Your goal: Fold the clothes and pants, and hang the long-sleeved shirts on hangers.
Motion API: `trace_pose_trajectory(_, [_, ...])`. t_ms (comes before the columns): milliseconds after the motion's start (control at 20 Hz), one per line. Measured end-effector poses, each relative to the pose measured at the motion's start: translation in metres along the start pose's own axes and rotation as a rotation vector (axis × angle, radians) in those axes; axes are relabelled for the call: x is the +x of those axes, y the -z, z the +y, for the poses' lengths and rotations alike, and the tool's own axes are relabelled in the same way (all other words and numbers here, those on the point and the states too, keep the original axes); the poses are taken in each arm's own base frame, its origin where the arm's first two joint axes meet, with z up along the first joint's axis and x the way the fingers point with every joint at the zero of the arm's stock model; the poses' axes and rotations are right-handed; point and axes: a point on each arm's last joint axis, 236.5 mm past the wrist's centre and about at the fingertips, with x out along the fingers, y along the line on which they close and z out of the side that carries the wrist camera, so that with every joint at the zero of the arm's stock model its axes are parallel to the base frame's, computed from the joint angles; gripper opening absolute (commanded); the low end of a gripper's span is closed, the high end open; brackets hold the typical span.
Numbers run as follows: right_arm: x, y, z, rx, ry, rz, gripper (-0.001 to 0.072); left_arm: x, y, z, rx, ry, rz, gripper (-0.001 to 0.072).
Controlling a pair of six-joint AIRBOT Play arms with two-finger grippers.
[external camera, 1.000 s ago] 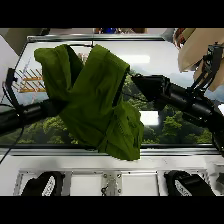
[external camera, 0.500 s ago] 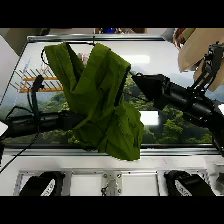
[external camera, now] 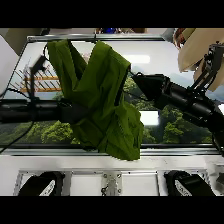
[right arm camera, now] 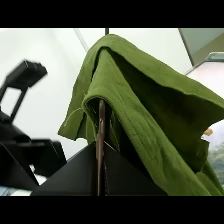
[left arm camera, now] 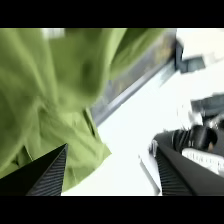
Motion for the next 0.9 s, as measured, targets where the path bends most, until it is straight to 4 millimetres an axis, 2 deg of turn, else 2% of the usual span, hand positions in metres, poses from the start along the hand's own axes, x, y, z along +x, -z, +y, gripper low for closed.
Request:
trace_pose_trajectory(150, [0.0, -0.001, 0.0, -0.028, 0.003, -0.004, 0.0007, -0.037, -0.029, -0.002, 0.035, -0.086, -0.113, 0.0571])
trace_pose_trajectory(300, [-0.005, -0.018, -0.004, -0.106, 0.06, -0.045, 0.0008, -0.069, -0.048, 0.0, 0.053, -0.182, -0.213, 0.057])
trace_pose_trajectory(350, [-0.009, -0.028, -0.009, -0.151, 0.104, -0.063, 0.0007, -0.077, -0.053, 0.001, 0.054, -0.205, -0.238, 0.0529])
trace_pose_trajectory(400, [-0.016, -0.039, -0.014, -0.203, 0.154, -0.079, 0.0007, -0.083, -0.055, 0.002, 0.051, -0.22, -0.256, 0.0375])
trace_pose_trajectory(450, [-0.023, -0.051, -0.019, -0.257, 0.202, -0.097, 0.0008, -0.087, -0.058, 0.004, 0.052, -0.234, -0.269, 0.0252])
trace_pose_trajectory(550, [-0.045, -0.082, -0.029, -0.35, 0.324, -0.16, 0.0007, -0.088, -0.062, 0.008, 0.044, -0.247, -0.277, 0.006])
trace_pose_trajectory(600, [-0.06, -0.098, -0.035, -0.391, 0.392, -0.201, 0.0007, -0.086, -0.063, 0.009, 0.043, -0.244, -0.269, 0.0014])
trace_pose_trajectory(700, [-0.096, -0.133, -0.045, -0.468, 0.544, -0.294, 0.0007, -0.075, -0.064, 0.01, 0.041, -0.224, -0.243, 0.0011])
trace_pose_trajectory(900, [-0.173, -0.186, -0.052, -0.606, 0.832, -0.451, 0.0007, -0.044, -0.062, 0.008, 0.043, -0.168, -0.163, 0.0011])
